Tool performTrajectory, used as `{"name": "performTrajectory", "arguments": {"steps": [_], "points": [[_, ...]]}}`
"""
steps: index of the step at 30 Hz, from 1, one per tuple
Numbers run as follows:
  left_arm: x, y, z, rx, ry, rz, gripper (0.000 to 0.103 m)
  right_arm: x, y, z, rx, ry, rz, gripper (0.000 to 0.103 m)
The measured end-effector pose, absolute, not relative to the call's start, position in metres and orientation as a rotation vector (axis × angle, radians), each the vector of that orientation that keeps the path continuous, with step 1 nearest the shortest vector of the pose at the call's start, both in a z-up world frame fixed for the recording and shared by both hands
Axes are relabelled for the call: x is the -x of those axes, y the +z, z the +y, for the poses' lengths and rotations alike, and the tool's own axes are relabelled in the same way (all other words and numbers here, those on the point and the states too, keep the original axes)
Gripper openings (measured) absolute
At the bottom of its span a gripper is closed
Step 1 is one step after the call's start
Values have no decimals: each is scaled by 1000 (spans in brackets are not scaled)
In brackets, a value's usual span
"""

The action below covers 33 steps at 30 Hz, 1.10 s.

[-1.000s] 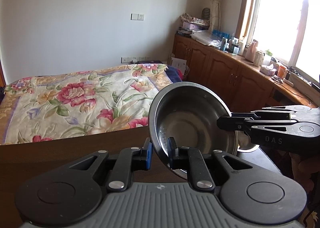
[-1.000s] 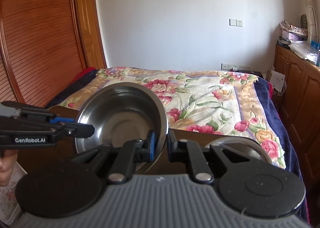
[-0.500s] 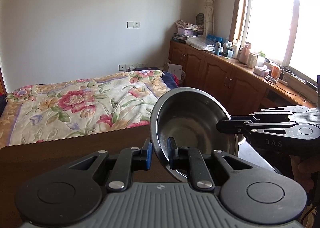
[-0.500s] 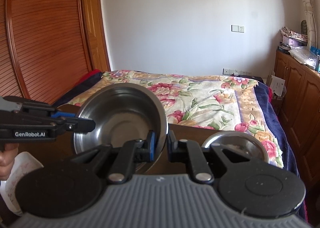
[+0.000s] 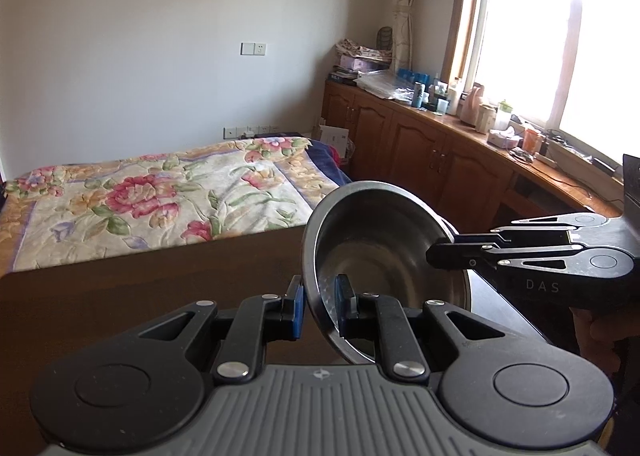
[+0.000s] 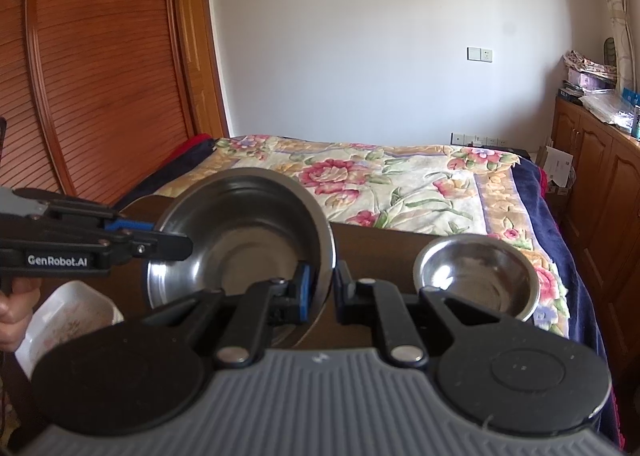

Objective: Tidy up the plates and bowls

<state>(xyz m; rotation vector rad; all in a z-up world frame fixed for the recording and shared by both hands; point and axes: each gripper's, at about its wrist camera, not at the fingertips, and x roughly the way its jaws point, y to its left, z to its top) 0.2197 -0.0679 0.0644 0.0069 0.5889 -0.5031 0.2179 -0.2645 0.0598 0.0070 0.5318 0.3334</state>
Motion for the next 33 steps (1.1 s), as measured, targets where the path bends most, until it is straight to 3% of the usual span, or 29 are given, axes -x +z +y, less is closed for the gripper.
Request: {"name": "performTrajectory", "arguments": {"steps": [33], "points": [[-157,11,-63,-45,-564,665,16,-152,18,-242,78,338,591,14]]}}
